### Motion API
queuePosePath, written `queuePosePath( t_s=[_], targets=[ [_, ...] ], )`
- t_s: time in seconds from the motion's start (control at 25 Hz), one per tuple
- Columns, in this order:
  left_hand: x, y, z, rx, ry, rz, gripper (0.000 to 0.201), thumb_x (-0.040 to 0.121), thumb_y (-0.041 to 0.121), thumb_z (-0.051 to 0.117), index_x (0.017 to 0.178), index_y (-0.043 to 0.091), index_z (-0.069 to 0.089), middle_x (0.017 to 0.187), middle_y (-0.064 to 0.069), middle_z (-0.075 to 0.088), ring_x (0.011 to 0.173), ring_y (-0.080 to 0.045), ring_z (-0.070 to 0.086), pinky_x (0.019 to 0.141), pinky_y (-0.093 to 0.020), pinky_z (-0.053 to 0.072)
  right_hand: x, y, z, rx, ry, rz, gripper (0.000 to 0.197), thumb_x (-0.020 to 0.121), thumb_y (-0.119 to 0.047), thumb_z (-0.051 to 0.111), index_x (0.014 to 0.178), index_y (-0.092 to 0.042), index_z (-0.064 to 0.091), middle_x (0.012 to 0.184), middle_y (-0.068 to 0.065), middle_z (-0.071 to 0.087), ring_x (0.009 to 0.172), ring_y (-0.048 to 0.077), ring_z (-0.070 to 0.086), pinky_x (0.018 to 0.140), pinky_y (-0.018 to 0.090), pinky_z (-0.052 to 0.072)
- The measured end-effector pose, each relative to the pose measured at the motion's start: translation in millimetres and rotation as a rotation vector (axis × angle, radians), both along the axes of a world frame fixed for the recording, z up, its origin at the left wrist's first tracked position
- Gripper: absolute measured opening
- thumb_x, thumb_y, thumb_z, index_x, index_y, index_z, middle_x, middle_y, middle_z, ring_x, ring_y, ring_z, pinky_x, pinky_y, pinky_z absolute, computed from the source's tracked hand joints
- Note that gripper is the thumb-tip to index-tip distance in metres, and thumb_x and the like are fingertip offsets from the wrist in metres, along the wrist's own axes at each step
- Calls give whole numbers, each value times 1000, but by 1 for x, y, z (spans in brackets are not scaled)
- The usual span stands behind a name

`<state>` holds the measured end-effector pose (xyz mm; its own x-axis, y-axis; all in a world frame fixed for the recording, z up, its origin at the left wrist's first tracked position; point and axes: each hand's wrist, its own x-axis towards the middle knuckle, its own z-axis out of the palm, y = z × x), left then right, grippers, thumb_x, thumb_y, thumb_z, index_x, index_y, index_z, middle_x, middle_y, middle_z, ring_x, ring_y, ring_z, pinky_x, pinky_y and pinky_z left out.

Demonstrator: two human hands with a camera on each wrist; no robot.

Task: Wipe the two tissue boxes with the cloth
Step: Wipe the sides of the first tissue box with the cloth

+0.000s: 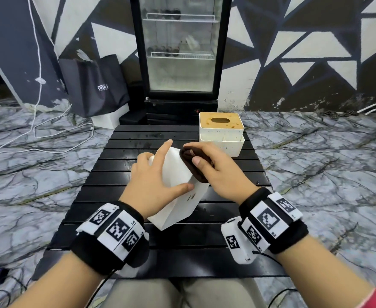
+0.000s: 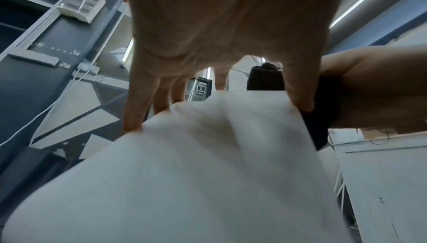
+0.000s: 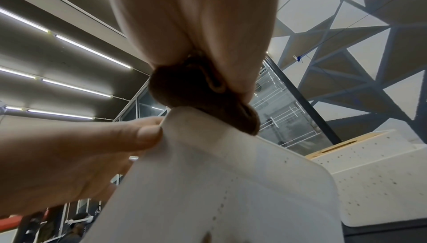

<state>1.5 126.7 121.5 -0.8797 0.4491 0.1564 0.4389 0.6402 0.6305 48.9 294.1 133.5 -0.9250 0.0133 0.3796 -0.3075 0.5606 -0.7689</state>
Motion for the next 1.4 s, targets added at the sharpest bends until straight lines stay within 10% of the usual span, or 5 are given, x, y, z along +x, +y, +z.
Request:
queuePosePath(
  t_s=[0.28, 0.44, 0.72, 1.0, 1.4],
  targets=[
    [-7, -20, -11, 163, -61, -108, 85, 60, 38, 82, 124, 53, 28, 124, 8, 32, 111, -5, 36, 81, -7, 31, 9, 26, -9, -127, -98, -160, 29, 94, -11, 45, 119, -23, 53, 109, -10, 57, 100, 2, 52, 81, -1, 35],
    [-13, -30, -31, 251, -185, -216, 83, 47, 46, 74, 116, 56, 29, 129, 10, 38, 119, -8, 42, 95, -21, 38, 17, 51, -5, -230, -60, -298, 28, 93, -8, 45, 115, -24, 53, 102, -14, 56, 92, -7, 51, 73, -2, 39],
    [-16, -18, -58, 303, -324, -344, 87, 49, 37, 76, 121, 42, 27, 132, 12, 41, 125, 4, 39, 103, -11, 30, 6, 51, -17, -127, -93, -388, 28, 91, -10, 49, 115, -20, 57, 115, 1, 58, 102, 10, 53, 93, 25, 42],
    [-13, 2, -50, 313, -254, -291, 74, 48, 60, 71, 114, 53, 38, 132, 17, 40, 119, 8, 39, 101, -20, 36, 1, 45, -26, -27, -129, -408, 32, 90, -14, 52, 121, -24, 55, 120, 2, 51, 103, 10, 47, 88, 14, 32],
    [-19, 3, -59, 362, -217, -298, 68, 48, 53, 70, 112, 51, 45, 126, 17, 46, 119, 2, 43, 96, -9, 31, 9, 42, -39, 43, -119, -406, 34, 92, -14, 46, 121, -28, 54, 120, -5, 46, 117, 23, 42, 103, 32, 34]
  ],
)
